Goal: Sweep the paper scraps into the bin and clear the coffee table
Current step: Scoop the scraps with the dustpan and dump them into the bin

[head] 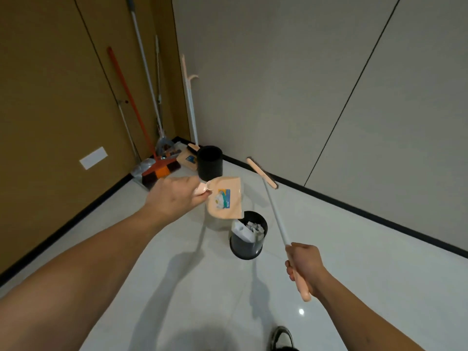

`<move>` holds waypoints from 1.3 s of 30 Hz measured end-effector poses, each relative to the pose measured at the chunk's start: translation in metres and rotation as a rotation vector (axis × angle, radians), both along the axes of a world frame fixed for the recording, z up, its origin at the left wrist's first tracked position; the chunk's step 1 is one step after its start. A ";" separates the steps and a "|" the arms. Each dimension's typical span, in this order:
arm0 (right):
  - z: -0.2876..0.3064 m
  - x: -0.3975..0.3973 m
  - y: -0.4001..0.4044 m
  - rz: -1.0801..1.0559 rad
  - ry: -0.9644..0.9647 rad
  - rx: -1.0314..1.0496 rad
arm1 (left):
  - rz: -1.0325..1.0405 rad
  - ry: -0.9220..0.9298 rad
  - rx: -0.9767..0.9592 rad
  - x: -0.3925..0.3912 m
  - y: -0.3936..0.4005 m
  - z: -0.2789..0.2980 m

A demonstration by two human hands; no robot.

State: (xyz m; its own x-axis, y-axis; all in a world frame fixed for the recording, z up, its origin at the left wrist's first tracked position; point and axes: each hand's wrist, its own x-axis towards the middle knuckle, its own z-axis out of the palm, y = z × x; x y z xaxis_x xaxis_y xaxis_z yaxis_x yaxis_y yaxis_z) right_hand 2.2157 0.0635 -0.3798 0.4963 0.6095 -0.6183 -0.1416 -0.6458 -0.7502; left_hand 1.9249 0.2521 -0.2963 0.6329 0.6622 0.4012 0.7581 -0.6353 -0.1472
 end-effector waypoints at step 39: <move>0.140 0.283 -0.048 0.067 0.234 0.392 | -0.201 0.103 0.304 0.323 -0.033 0.090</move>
